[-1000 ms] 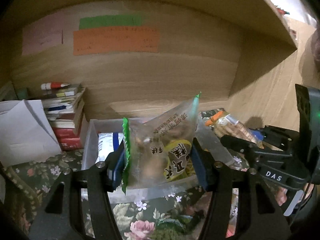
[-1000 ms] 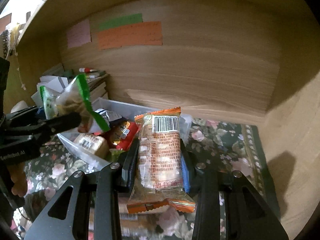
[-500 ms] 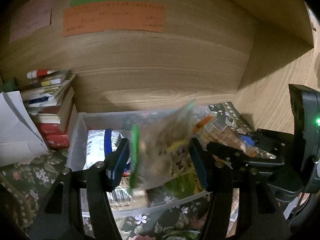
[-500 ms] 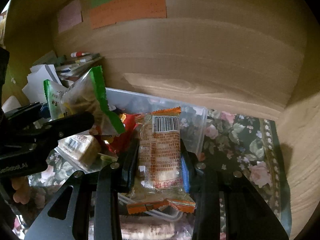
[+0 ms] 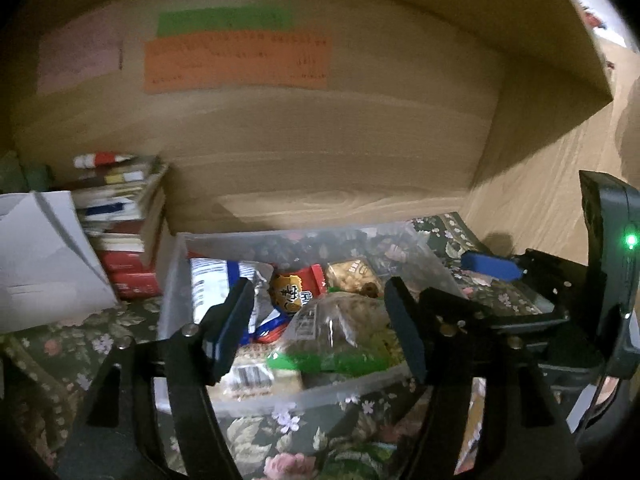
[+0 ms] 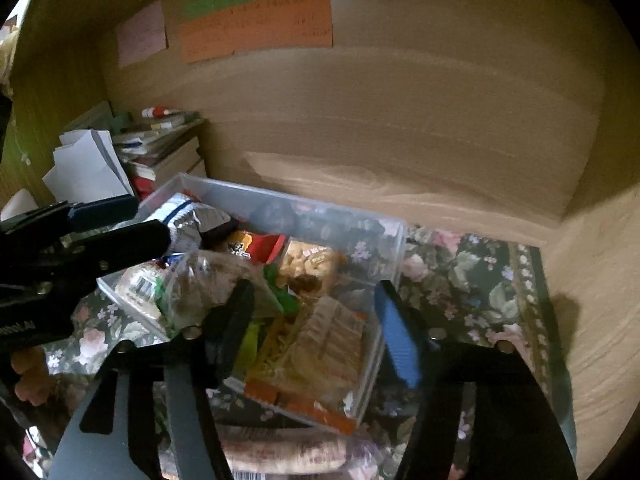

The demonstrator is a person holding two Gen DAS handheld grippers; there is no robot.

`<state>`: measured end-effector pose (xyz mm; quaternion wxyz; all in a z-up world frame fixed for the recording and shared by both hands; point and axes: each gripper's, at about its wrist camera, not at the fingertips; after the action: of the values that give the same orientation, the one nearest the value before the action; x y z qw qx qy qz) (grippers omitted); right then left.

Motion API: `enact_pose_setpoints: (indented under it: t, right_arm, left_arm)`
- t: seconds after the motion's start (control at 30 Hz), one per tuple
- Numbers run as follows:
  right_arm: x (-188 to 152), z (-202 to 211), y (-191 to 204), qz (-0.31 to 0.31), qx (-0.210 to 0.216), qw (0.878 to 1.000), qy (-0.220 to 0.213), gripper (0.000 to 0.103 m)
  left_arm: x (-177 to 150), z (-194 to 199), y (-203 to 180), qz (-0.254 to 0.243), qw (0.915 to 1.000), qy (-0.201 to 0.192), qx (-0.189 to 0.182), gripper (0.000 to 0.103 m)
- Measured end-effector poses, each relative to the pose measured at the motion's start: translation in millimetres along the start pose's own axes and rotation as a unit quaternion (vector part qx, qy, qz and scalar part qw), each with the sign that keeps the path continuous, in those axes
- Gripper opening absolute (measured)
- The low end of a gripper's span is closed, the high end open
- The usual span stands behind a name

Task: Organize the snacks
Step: 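Lower the clear bag and cracker pack into the box and open both tools, then grasp the green pea snack bag with the left tool while the right tool reaches the wafer bar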

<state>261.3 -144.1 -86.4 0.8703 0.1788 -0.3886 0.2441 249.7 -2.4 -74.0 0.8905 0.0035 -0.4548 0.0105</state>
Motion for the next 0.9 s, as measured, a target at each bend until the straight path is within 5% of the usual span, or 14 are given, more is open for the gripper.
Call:
enact_pose_setpoints:
  t: [0.2, 0.47, 0.7, 0.9]
  right_arm:
    - [-10, 30, 7, -0.001, 0.002, 1.000, -0.021, 0.071]
    - [-44, 46, 17, -0.008, 0.005, 1.000, -0.013, 0.074]
    - [-64, 35, 12, -0.037, 0.007, 0.999, 0.011, 0.079]
    - [-70, 14, 21, -0.028, -0.005, 0.999, 0.031, 0.085]
  left_arm:
    - [-16, 24, 8, -0.004, 1.0000, -0.005, 0.006, 0.073]
    - [-58, 26, 16, -0.010, 0.9992, 0.038, 0.010, 0.074]
    - [-97, 0, 10, -0.015, 0.9947, 0.101, -0.006, 0.074]
    - [-111, -10, 6, -0.020, 0.9934, 0.113, -0.001, 0.074]
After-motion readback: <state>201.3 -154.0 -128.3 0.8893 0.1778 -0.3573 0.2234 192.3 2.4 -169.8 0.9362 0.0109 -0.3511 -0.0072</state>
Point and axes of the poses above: each gripper's, at about its wrist camera, not at the fingertips, and z roughly against the way its jaws point, y to its left, x to its top, and after that the axes turned 11 degrees about x, right-handed
